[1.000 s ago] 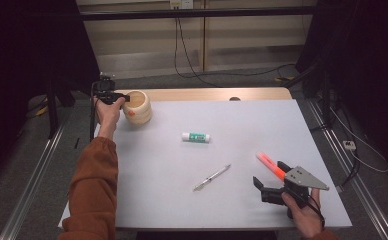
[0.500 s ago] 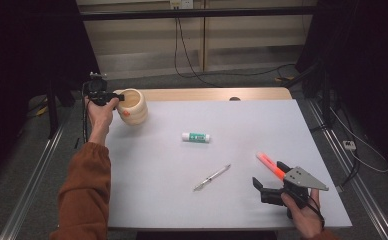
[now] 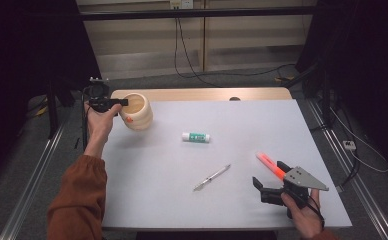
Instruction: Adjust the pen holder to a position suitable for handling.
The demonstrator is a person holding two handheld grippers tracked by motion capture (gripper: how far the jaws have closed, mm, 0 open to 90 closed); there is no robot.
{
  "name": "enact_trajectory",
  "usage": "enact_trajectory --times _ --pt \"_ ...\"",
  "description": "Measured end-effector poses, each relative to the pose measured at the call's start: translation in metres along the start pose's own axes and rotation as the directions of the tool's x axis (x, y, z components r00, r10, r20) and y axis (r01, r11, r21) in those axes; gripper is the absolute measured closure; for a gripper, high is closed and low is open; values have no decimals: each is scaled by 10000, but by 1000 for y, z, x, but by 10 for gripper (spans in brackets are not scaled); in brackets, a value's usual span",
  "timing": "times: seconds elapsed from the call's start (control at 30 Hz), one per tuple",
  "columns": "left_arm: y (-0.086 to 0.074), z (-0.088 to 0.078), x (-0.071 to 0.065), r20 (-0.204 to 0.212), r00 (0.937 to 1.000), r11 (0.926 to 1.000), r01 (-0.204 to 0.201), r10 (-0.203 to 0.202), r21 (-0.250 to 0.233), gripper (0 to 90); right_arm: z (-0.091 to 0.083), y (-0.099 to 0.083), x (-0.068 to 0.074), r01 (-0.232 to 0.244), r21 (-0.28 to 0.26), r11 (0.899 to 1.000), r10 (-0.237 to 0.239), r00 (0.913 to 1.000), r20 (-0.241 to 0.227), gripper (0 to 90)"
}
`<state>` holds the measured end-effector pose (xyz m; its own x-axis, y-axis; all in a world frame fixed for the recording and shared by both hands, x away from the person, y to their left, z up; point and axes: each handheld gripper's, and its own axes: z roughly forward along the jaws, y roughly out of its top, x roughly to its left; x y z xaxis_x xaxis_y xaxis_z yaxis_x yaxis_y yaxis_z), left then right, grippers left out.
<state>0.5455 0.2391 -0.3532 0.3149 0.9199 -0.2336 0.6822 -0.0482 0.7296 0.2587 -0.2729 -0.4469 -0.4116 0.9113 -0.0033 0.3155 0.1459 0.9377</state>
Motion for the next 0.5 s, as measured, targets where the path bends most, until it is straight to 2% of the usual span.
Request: enact_trajectory --times 0.13,0.23,0.3,0.37,0.5 --pt "-4 -12 -12 185 9995 9997 -256 255 13 720 -2 0 1 -32 -30 10000 33 10000 10 26" --pt "-6 -19 -17 228 9993 9995 -282 285 -106 720 -3 0 0 -69 -62 10000 69 10000 17 25" --pt "-7 -26 -20 247 9987 9987 -446 452 -242 719 -2 0 0 -61 -66 10000 61 10000 45 25" --pt "-9 -31 -22 277 9987 9987 -416 424 -279 718 -2 0 0 -70 -67 10000 70 10000 51 25" --pt "-15 -40 -30 299 9973 9975 -657 665 -275 721 -2 0 0 -52 -53 10000 52 10000 24 25"
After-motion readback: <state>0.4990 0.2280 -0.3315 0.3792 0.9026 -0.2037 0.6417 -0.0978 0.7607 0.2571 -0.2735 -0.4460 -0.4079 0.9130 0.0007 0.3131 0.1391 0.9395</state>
